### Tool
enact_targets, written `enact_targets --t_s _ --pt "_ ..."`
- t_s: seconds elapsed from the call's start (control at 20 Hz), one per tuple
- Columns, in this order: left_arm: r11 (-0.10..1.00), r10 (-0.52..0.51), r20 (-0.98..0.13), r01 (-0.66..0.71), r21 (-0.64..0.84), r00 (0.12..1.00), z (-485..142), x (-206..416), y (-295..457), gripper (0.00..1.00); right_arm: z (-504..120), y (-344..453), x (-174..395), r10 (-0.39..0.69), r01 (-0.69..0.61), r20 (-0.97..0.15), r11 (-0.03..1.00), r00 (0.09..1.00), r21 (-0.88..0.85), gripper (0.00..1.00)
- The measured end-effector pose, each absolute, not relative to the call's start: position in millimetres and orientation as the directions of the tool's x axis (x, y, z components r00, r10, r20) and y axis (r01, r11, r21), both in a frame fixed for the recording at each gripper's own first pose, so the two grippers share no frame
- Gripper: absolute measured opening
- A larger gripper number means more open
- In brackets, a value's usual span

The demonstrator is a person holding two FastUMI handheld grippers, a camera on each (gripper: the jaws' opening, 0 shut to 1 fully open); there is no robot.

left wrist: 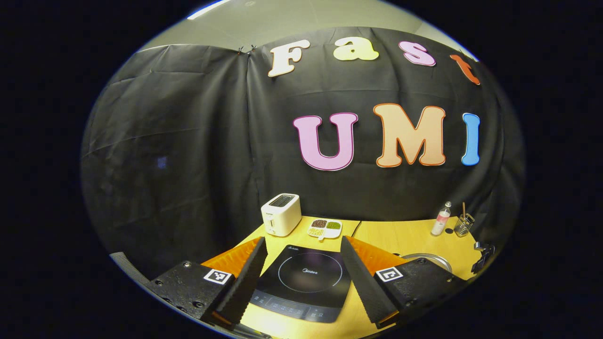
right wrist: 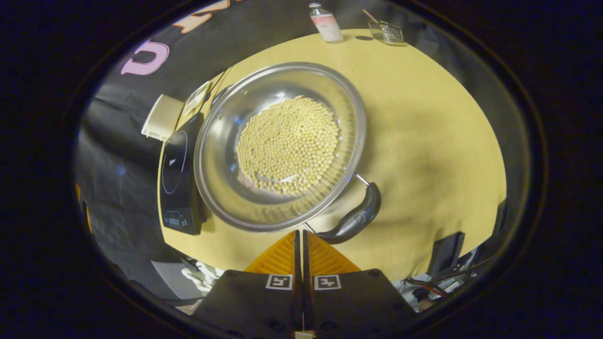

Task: First push the handle of the pot to place it horizontally, then grasp the pot with both hands and set it on the induction cooktop.

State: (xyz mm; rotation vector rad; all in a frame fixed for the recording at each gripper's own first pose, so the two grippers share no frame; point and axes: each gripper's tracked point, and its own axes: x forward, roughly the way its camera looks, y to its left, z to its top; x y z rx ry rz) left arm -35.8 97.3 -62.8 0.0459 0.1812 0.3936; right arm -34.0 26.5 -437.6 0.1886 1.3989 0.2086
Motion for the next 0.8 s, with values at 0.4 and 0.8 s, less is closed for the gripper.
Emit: enact_targets --t_s 0.4,0.8 --pt "0.902 0.431 -0.185 -0.423 0.083 0.883 -69 -29 95 0.96 -439 -14 8 0.175 -0.060 -0.968 0.984 0.181 0.167 0.03" --pt "0.884 0.468 -0.217 -0.457 0.102 0.857 -80 -27 91 0.96 -445 -30 45 0.160 -0.066 -0.971 0.986 0.180 0.150 0.03"
